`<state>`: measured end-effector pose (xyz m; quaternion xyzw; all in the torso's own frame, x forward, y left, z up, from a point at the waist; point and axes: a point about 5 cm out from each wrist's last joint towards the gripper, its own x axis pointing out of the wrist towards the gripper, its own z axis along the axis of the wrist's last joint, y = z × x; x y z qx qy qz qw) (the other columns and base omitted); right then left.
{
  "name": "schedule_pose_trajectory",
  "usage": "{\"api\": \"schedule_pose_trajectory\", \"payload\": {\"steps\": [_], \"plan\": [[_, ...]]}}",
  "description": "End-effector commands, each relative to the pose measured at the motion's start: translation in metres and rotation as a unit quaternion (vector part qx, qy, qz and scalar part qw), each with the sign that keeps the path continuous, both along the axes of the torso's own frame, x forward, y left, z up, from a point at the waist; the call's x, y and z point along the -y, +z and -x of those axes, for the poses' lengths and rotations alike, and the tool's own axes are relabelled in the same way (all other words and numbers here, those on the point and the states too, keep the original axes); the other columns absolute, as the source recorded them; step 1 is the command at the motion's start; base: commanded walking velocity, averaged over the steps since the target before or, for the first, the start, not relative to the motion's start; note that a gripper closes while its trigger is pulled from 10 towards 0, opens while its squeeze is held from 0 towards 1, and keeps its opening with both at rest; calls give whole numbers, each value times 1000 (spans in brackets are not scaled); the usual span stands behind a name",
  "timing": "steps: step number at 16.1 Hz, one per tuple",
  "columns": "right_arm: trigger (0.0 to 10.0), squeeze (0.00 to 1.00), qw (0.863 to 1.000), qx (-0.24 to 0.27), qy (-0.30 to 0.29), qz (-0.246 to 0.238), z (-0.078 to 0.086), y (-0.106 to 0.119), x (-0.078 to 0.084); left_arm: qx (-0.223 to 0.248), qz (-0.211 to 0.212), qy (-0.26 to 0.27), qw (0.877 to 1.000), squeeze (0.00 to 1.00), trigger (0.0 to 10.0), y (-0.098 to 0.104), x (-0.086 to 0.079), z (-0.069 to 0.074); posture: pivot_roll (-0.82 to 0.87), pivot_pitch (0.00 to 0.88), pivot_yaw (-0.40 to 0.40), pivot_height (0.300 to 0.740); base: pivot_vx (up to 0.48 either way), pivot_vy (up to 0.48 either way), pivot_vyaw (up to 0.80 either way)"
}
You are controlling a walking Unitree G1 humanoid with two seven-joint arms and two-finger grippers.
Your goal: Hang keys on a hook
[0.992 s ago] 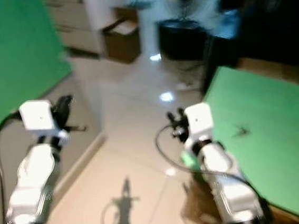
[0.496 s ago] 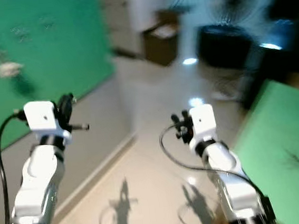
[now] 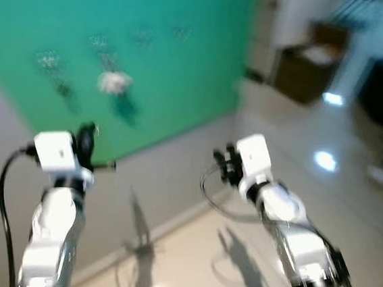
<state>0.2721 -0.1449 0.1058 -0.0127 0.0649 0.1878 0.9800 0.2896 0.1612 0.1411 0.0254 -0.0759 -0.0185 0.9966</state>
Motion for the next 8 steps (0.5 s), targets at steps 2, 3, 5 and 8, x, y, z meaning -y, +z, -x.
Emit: {"api": "schedule_pose_trajectory", "payload": {"steps": [2,3,5,8], "plan": [[10000,0,1000,8,30,-3,0,2,-9,2,-16,-2,1000,0,10000,2,-5,1,-38,0,-18,740,0,0,766],[10000,0,999,11,36,-1,0,1,-9,3,-20,-2,1000,0,10000,1,-5,1,-40,0,-17,740,0,0,0],[10000,0,999,9,36,-7,1,0,-9,6,-25,-3,1000,0,10000,3,-5,-2,-49,0,-14,740,0,-336,0],[10000,0,999,19,36,-6,3,1,-7,12,-45,-19,999,0,10000,6,3,-3,-50,0,-11,740,0,-454,0]]}}
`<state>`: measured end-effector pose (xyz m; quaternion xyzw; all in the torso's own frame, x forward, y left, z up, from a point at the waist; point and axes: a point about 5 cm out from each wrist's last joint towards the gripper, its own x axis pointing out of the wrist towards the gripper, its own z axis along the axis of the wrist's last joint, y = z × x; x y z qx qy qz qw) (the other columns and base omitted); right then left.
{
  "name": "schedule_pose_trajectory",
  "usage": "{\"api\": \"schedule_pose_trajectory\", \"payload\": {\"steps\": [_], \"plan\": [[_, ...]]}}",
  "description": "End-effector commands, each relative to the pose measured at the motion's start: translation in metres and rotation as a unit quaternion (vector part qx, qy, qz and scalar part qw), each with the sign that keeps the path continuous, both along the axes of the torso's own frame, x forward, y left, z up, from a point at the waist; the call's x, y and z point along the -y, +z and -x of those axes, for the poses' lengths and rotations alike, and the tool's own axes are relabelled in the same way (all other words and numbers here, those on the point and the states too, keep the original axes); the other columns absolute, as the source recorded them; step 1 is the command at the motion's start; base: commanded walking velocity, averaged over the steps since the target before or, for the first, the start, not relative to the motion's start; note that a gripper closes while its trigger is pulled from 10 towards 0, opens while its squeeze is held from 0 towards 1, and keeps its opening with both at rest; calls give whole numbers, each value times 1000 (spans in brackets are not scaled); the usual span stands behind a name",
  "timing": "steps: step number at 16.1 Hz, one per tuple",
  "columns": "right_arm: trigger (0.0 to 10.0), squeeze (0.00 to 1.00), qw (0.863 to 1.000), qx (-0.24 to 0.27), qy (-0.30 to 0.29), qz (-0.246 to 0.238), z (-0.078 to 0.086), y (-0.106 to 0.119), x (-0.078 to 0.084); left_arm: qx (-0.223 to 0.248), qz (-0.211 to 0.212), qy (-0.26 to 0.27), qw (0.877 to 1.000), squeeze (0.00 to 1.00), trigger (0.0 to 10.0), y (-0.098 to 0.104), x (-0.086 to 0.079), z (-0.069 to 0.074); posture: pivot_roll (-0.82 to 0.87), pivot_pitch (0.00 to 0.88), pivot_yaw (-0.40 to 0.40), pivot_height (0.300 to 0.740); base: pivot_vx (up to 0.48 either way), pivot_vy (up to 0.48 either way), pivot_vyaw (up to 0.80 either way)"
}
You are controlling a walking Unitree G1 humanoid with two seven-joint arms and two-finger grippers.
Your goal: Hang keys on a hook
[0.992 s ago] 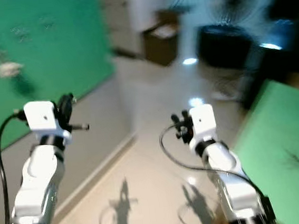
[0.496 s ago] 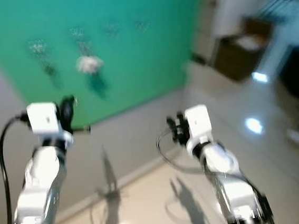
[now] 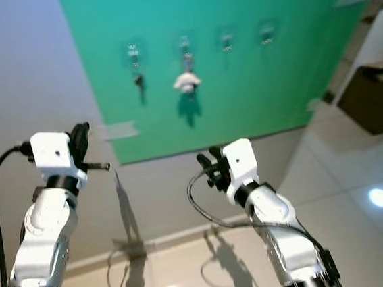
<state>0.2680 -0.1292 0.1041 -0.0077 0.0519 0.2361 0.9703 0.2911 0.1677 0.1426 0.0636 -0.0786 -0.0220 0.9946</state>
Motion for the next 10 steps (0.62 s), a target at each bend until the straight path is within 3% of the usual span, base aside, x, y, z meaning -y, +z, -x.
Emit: {"api": "schedule_pose_trajectory", "payload": {"steps": [1,2,8,10], "plan": [[10000,0,1000,9,-18,7,-1,2,10,8,-7,-19,1000,0,10000,4,9,-1,-50,0,-10,740,0,-469,0],[10000,0,1000,12,-26,10,-2,2,11,6,-9,-14,1000,0,10000,3,7,-3,-51,0,-7,740,0,-465,0],[10000,0,998,30,-40,27,-6,5,7,8,-22,-3,1000,0,10000,7,-1,-8,-58,0,11,740,0,-467,729],[10000,0,998,31,-50,28,-7,6,9,10,-24,6,1000,0,10000,7,-3,-11,-64,0,13,740,0,-467,0]]}}
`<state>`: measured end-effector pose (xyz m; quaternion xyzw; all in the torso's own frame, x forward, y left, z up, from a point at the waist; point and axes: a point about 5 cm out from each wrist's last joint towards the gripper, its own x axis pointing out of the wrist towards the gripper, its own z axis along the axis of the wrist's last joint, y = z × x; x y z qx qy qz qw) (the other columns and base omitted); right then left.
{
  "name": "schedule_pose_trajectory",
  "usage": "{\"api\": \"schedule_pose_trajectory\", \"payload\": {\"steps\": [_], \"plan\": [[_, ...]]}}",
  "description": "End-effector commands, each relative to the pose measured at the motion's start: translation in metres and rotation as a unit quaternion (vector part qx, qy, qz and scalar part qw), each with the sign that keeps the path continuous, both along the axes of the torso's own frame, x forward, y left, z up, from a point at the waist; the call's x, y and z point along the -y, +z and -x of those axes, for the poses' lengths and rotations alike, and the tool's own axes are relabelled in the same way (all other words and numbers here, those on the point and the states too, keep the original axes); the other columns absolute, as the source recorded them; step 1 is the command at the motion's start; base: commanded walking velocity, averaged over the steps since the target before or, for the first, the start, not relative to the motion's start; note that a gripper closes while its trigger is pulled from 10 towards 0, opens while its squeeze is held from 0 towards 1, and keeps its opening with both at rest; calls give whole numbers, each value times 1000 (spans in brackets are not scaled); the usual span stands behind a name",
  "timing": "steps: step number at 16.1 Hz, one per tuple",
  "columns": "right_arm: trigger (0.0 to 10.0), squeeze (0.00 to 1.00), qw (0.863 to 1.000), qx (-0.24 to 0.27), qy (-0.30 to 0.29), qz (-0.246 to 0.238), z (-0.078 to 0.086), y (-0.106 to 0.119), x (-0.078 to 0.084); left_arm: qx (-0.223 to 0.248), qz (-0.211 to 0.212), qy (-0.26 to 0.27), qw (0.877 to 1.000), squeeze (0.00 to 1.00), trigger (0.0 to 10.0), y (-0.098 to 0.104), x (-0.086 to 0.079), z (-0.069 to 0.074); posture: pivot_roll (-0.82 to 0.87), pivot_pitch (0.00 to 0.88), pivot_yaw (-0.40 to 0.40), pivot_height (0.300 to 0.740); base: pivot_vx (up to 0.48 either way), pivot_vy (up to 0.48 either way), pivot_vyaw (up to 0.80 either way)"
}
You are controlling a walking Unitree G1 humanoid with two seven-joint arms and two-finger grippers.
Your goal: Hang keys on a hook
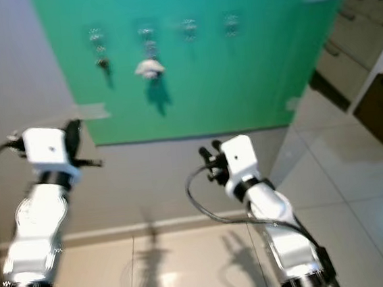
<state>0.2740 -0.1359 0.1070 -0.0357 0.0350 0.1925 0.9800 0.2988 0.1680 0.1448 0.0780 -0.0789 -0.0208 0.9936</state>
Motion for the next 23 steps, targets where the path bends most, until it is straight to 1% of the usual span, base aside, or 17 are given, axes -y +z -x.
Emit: {"api": "schedule_pose_trajectory", "payload": {"steps": [1,2,4,6,9,14,16,17,20,22,23], "plan": [[10000,0,1000,8,-11,-7,-1,4,4,10,-8,9,1000,0,10000,5,-3,-4,-66,0,12,740,0,-322,0],[10000,0,1000,12,-7,-4,-2,5,4,7,4,12,1000,0,10000,5,-3,-5,-65,0,11,740,0,0,0],[10000,0,1000,17,-8,-6,-3,7,4,6,8,13,1000,0,10000,6,-4,-6,-65,0,11,740,0,0,0],[10000,0,999,28,-17,-13,-7,13,5,11,-2,12,1000,0,10000,9,-4,-9,-65,0,11,740,0,0,0],[10000,0,999,32,-28,-25,-8,16,6,29,-5,14,999,0,10000,14,-5,-10,-70,0,13,740,0,0,0],[10000,0,999,32,-34,-28,-7,16,8,33,2,-3,999,0,10000,15,0,-10,-72,0,12,740,342,0,0],[10000,0,999,36,-18,-15,-7,16,6,32,4,-5,999,0,10000,14,1,-10,-70,0,9,740,394,0,0],[10000,0,999,34,-7,-8,-6,15,2,31,5,-6,999,0,10000,12,2,-9,-68,0,6,740,405,0,519],[10000,0,999,33,-4,-5,-6,14,0,28,6,-9,1000,0,10000,11,2,-8,-67,0,7,740,410,0,800],[10000,0,999,36,-7,-5,-6,15,1,27,4,-11,1000,0,10000,10,2,-8,-68,0,10,740,412,0,800],[10000,0,999,35,-19,-17,-6,14,3,26,3,-13,1000,0,10000,10,3,-9,-68,0,12,740,412,0,0]]}}
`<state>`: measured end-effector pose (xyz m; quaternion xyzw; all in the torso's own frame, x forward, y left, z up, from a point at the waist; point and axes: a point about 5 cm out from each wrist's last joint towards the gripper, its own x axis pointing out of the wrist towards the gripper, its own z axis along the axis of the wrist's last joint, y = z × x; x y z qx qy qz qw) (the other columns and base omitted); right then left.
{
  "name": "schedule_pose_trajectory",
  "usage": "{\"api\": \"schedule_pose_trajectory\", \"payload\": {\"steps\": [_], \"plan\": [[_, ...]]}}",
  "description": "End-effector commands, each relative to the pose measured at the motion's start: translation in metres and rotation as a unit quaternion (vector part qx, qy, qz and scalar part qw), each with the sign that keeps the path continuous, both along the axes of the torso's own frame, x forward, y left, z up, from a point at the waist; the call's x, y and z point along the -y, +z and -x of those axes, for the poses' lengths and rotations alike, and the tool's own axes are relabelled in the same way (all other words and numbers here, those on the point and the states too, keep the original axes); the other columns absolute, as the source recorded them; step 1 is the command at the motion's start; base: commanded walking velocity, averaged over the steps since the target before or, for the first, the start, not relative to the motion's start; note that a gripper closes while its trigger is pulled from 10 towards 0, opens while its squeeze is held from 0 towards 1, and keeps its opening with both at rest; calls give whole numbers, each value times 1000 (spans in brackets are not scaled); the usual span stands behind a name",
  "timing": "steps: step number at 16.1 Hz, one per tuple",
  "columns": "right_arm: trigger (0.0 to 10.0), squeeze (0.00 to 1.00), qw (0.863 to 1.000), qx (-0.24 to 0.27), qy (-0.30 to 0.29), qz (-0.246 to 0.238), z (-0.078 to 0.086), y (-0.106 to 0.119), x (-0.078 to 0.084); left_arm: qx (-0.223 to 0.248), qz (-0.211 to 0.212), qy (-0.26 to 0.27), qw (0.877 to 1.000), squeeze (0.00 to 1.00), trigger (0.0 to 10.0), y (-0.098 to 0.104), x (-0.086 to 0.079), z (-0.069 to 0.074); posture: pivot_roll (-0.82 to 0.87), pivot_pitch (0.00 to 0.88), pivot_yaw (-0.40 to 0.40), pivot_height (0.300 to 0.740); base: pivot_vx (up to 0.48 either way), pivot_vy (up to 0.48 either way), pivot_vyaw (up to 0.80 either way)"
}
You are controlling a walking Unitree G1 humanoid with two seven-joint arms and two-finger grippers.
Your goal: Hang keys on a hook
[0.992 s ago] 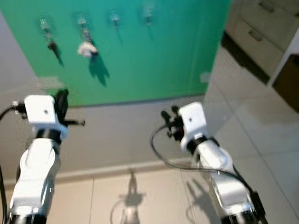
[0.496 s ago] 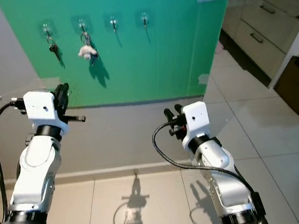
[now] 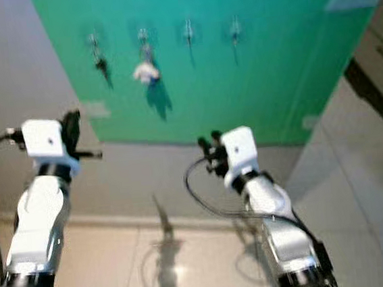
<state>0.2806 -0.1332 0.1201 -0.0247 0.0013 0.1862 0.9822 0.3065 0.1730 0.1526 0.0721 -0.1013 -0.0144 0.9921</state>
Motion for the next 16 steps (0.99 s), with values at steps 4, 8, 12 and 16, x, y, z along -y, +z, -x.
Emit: {"api": "schedule_pose_trajectory", "payload": {"steps": [4,8,12,16], "plan": [[10000,0,1000,0,-17,-1,2,-1,8,-10,-7,-24,1000,0,10000,-2,11,-1,-71,0,17,740,198,0,0],[10000,0,1000,-1,-21,-2,4,-2,9,-13,-15,-25,1000,0,10000,-4,12,-1,-73,0,17,740,0,0,0],[10000,0,1000,-1,-20,-2,5,-2,9,-15,-18,-25,999,0,10000,-5,14,-1,-81,0,19,740,0,-333,0],[10000,0,1000,-3,-26,-3,7,-2,11,-15,-20,-28,999,0,10000,-4,15,-2,-82,0,18,740,0,-347,0]]}}
